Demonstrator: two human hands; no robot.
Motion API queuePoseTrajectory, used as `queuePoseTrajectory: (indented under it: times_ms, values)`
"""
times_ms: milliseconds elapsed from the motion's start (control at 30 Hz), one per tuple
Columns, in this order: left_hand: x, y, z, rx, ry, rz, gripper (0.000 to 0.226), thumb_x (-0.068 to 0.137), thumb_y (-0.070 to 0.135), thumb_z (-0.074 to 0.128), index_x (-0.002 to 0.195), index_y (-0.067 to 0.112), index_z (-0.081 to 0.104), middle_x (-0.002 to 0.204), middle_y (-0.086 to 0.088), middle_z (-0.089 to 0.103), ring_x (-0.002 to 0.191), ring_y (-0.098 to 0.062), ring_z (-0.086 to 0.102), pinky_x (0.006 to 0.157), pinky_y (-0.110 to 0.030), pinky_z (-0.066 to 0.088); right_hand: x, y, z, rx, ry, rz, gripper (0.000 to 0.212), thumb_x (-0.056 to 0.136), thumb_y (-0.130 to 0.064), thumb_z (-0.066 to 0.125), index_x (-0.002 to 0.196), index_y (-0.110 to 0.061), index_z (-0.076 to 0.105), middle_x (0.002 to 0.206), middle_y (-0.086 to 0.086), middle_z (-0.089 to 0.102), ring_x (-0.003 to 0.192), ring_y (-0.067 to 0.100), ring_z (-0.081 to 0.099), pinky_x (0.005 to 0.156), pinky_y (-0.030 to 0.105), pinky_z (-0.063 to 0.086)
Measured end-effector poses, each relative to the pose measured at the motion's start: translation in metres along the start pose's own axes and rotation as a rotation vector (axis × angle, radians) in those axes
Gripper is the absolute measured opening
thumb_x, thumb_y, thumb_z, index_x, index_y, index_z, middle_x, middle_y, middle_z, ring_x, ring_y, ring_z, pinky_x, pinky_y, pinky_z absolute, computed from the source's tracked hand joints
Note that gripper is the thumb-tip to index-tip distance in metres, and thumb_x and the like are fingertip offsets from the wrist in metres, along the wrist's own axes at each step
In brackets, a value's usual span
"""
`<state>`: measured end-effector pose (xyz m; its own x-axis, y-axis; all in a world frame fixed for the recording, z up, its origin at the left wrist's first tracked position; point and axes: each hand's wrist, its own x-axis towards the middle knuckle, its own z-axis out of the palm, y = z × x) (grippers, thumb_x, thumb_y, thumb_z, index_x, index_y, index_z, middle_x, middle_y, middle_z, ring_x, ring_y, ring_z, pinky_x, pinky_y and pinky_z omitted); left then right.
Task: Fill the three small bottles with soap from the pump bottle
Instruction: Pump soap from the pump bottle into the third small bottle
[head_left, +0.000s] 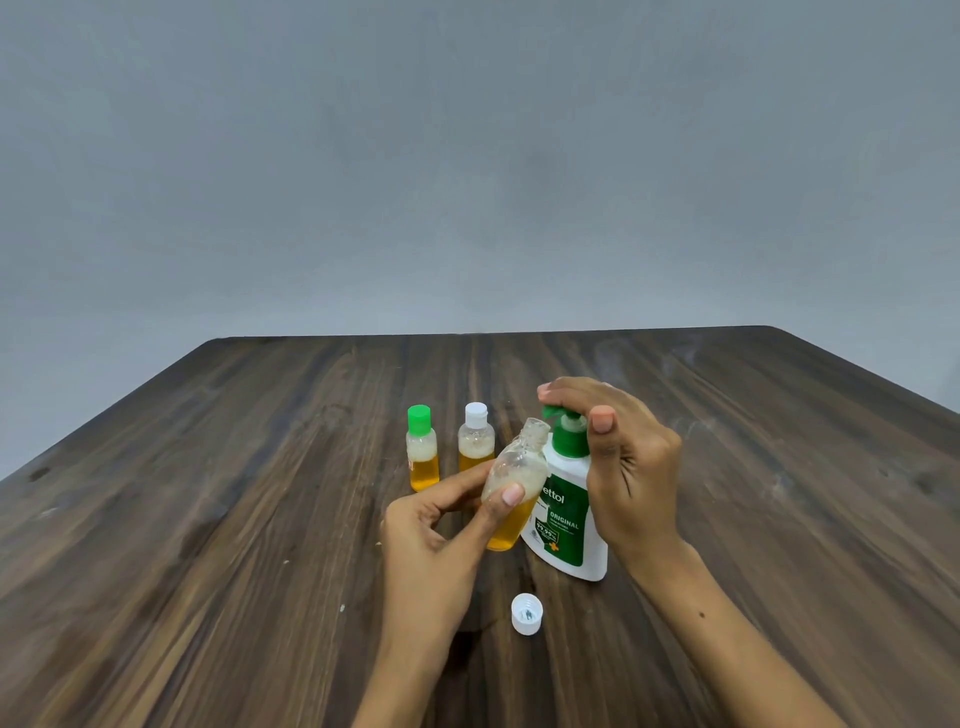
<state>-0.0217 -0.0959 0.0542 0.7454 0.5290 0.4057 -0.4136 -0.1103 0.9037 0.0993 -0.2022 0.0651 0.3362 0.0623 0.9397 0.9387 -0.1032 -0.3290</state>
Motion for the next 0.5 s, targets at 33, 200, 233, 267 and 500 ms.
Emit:
queuePoseTrajectory:
  times_ms: [33,200,233,267,500]
  values:
    - [-0.001,0.000,0.000,0.002,-0.001,0.003,0.023,0.072,0.025,0.073,0.095,0.023,0.077,0.092,0.010,0.077,0.095,-0.006,0.071,0.079,-0.015,0.053,0.003,-0.001,0.000,-0.003,-0.002,-0.008,0.066,0.104,-0.047,0.023,0.094,-0.008,0.074,0.100,-0.001,0.073,0.101,0.014,0.068,0.084,0.049,0.052]
    - [-0.001,-0.001,0.001,0.009,0.004,-0.014,0.022,0.071,0.027,0.073,0.094,0.027,0.076,0.092,0.010,0.077,0.095,-0.007,0.071,0.081,-0.021,0.056,-0.002,0.000,0.002,-0.004,0.005,-0.002,0.064,0.104,-0.046,0.025,0.092,-0.008,0.074,0.099,-0.003,0.072,0.099,0.013,0.068,0.081,0.046,0.053]
    - [-0.001,-0.002,0.001,0.013,0.004,-0.019,0.022,0.072,0.027,0.074,0.094,0.027,0.076,0.093,0.010,0.077,0.095,-0.008,0.072,0.081,-0.024,0.056,-0.005,0.001,0.002,-0.002,0.003,0.009,0.063,0.104,-0.046,0.025,0.093,-0.007,0.074,0.099,-0.003,0.072,0.099,0.012,0.067,0.081,0.045,0.054]
    - [-0.001,-0.002,0.001,0.013,0.005,-0.021,0.022,0.072,0.027,0.074,0.094,0.026,0.076,0.093,0.009,0.077,0.095,-0.009,0.072,0.082,-0.026,0.056,-0.007,0.001,0.002,-0.002,0.002,0.014,0.063,0.104,-0.046,0.025,0.093,-0.007,0.074,0.099,-0.002,0.072,0.100,0.012,0.067,0.081,0.045,0.054]
    - [-0.003,0.000,0.002,-0.008,-0.011,-0.021,0.022,0.073,0.023,0.073,0.096,0.022,0.077,0.094,0.008,0.077,0.096,-0.008,0.072,0.081,-0.023,0.056,0.006,-0.003,0.002,0.012,0.005,-0.006,0.064,0.104,-0.047,0.024,0.093,-0.008,0.074,0.099,-0.004,0.072,0.099,0.014,0.068,0.083,0.051,0.052]
